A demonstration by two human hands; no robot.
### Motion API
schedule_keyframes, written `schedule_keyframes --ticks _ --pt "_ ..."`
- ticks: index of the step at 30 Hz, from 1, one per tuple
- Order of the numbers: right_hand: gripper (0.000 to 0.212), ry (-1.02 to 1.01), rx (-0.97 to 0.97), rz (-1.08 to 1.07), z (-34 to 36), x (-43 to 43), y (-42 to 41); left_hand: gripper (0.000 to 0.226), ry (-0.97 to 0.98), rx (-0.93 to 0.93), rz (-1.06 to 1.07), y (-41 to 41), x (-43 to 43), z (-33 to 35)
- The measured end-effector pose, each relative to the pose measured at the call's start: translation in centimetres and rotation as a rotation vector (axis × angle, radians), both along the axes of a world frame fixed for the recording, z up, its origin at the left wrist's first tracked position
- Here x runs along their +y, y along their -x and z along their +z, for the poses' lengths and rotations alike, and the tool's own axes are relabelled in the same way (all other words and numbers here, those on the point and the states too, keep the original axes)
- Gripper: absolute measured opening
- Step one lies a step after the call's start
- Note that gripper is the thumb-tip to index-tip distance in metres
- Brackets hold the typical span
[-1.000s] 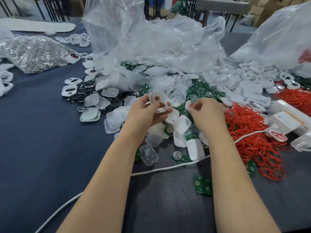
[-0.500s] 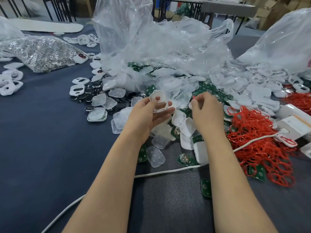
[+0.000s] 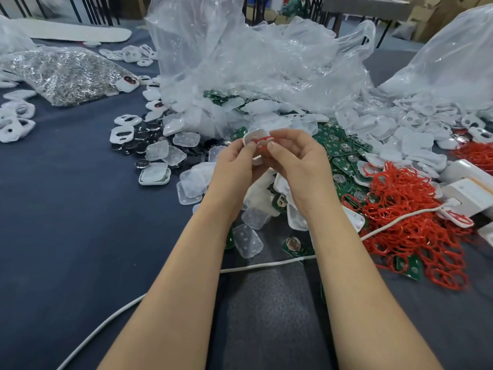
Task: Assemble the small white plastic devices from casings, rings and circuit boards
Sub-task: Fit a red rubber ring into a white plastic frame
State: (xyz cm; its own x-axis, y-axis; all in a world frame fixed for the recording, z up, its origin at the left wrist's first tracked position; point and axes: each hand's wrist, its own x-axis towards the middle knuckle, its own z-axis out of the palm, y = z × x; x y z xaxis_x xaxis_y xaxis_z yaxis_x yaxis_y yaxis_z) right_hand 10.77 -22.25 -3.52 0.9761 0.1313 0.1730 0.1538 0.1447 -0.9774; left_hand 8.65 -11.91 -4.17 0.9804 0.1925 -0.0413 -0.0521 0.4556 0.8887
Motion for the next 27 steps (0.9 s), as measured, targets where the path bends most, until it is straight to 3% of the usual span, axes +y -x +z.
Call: schedule_keyframes --ticks 5,10,16,19,27 --pt "0.017 0.102 -0.09 -0.064 -0.21 0.24 0.14 0.021 0.107 -0.015 0.002 -0.05 0.2 -0.01" --pt "0.021 0.174 -0.156 -0.102 -0.35 0.23 0.1 0.009 -0.213 -0.019 0.127 -0.02 0.2 -0.45" --pt "0.019 0.286 -0.176 -0.204 -0.54 0.25 0.19 0.001 -0.264 -0.089 0.133 0.13 0.57 -0.63" --pt "0.003 0.355 -0.215 -0.27 -0.8 0.26 0.09 0.011 -0.283 -0.115 0.13 0.11 0.57 -0.69" --pt "0.013 0.347 -0.147 -0.279 -0.77 -0.02 -0.22 0.019 -0.295 -0.085 0.164 -0.01 0.73 -0.89"
